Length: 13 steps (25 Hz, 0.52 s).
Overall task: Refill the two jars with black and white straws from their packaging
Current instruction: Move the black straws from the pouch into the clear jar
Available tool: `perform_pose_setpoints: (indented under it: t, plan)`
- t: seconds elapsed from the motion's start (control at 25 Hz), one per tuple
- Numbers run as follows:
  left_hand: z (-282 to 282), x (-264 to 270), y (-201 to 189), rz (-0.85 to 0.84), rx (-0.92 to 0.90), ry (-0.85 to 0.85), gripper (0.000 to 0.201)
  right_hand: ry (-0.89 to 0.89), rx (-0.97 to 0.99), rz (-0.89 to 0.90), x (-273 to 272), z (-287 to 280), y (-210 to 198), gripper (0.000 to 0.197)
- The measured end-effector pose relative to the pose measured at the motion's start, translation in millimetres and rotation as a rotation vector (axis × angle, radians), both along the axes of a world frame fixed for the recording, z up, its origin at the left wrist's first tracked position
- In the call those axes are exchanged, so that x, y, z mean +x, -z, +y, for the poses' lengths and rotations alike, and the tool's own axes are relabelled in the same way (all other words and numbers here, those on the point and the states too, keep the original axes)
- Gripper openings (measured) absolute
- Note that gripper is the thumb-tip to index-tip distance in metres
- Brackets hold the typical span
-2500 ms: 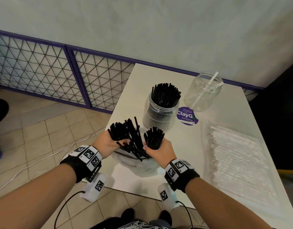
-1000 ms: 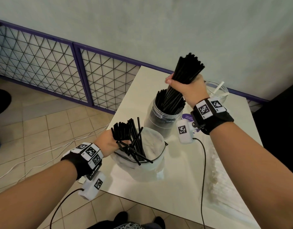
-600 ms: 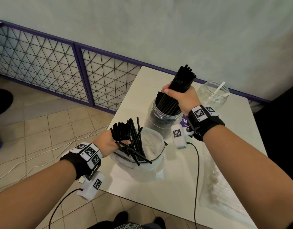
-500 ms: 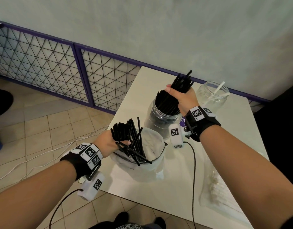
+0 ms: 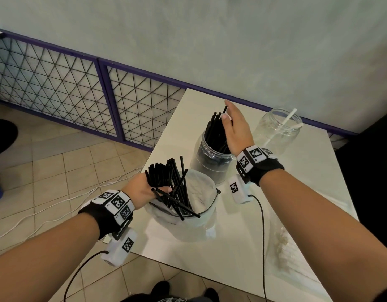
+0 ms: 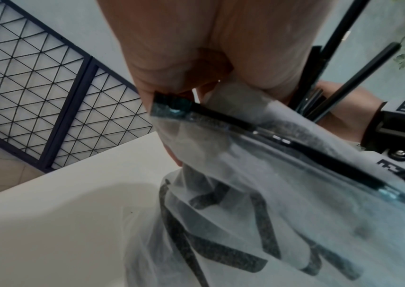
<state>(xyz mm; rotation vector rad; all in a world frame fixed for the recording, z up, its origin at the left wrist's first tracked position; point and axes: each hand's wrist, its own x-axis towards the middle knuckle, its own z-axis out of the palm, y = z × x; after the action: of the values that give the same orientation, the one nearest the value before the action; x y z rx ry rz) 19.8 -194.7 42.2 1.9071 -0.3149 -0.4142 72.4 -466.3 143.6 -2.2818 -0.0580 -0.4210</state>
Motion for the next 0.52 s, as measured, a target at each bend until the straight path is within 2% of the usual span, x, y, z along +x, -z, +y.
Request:
perform_pose_setpoints:
  t: [0.16,0.36,0.52]
  plan:
    - [0,-2,-3,-0.011,0.020,-0.009,0.041,-0.068,-0.164,-0.001,12,9,0,0.053]
    - [-1,-1,-4,-0.013,0.042,0.012,0.034,-0.078,-0.379,0.014,26,16,3,0.020]
    - [1,0,-5,-0.001,0.016,0.009,0.036,-0.002,-0.549,-0.012,26,4,-11,0.033]
